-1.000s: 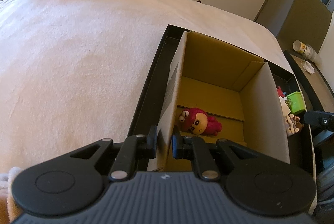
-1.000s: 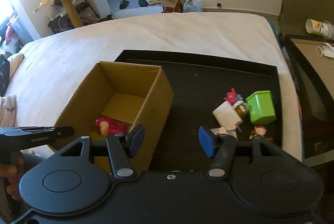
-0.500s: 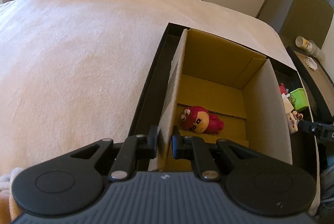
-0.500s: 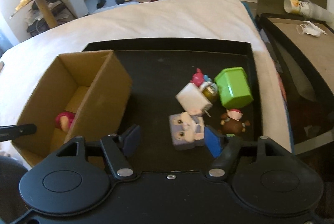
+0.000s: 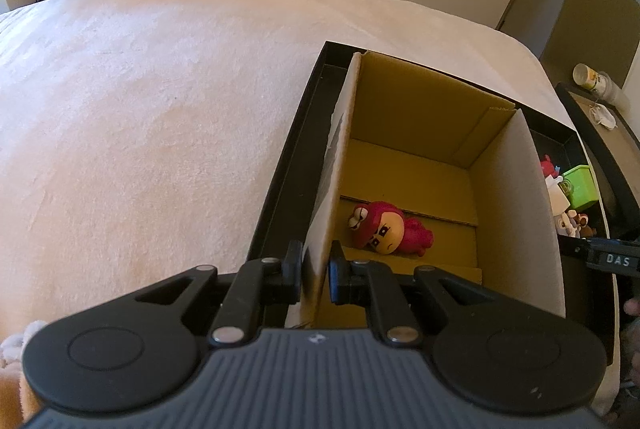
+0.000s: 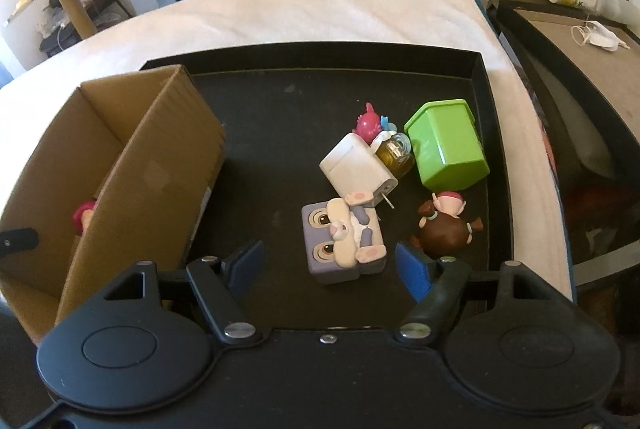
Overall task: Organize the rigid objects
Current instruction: 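Move the right tool back to the grey cube toy and grasp it, then carry the grey cube toy into the cardboard box and release it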
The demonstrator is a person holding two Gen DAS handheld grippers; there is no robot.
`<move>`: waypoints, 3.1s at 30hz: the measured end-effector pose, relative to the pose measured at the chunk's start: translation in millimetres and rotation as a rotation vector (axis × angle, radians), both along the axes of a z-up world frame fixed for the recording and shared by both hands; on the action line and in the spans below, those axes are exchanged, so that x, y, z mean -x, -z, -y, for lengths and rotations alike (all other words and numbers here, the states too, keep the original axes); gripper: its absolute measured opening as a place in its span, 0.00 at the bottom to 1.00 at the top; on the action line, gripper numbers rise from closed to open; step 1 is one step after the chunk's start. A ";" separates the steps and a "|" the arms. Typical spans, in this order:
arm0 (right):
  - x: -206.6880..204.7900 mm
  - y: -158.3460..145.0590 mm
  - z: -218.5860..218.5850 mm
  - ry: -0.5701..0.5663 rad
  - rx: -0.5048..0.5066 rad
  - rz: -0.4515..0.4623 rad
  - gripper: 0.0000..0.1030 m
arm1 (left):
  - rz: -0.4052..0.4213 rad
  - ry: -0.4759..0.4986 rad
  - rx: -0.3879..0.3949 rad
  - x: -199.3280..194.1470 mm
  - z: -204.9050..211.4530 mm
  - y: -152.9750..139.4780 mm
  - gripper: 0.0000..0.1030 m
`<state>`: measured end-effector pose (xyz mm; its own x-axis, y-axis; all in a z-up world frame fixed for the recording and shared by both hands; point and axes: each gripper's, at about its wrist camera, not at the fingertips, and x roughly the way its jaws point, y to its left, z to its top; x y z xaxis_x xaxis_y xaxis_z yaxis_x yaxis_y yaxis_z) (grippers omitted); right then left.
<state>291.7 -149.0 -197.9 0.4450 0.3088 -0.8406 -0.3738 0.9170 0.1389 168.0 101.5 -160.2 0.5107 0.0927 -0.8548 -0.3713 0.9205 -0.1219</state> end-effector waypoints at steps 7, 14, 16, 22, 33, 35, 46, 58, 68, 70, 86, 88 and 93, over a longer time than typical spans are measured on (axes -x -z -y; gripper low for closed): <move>-1.4 5.2 2.3 0.005 0.020 -0.005 0.43 | 0.003 0.002 0.005 1.0 0.1 -1.1 0.11; 6.6 -3.3 4.1 -0.003 -0.004 0.006 0.43 | 0.005 0.002 0.005 0.1 -0.7 -1.1 0.11; 8.7 -6.2 3.5 -0.010 -0.006 0.012 0.42 | 0.007 0.001 0.009 0.3 -1.9 -0.9 0.11; 14.8 -17.1 0.0 -0.025 -0.019 0.028 0.42 | 0.013 -0.002 0.014 0.7 -1.8 -0.5 0.11; 18.0 -61.4 -19.2 -0.095 -0.041 0.109 0.42 | 0.027 -0.006 0.039 4.1 -6.2 -0.2 0.12; 20.0 -71.3 -24.9 -0.116 -0.049 0.127 0.42 | 0.028 -0.005 0.040 3.6 -6.2 0.1 0.12; 20.6 -97.7 -54.5 -0.171 -0.088 0.180 0.42 | 0.037 -0.003 0.056 4.6 -8.4 1.1 0.12; 29.2 -100.2 -89.8 -0.222 -0.114 0.165 0.42 | 0.038 -0.007 0.067 5.3 -10.2 1.9 0.12; 35.7 -86.2 -123.1 -0.264 -0.125 0.115 0.43 | 0.049 -0.007 0.083 7.7 -14.7 3.1 0.12; 36.4 -82.2 -128.9 -0.276 -0.122 0.105 0.43 | 0.050 -0.005 0.086 7.7 -15.4 3.6 0.13; 37.1 -54.8 -153.1 -0.309 -0.101 0.022 0.43 | 0.056 -0.010 0.101 7.2 -17.8 5.0 0.13; 37.5 -53.0 -153.3 -0.304 -0.104 0.018 0.43 | 0.057 -0.011 0.103 7.1 -17.7 5.1 0.13; 34.6 -50.6 -155.6 -0.296 -0.137 0.016 0.43 | 0.057 -0.010 0.104 6.9 -17.4 5.3 0.13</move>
<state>257.1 6.6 -147.3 0.3322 0.5363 -0.7759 -0.6243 0.7416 0.2453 161.1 118.9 -165.5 0.5579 0.0099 -0.8299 -0.3700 0.8980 -0.2380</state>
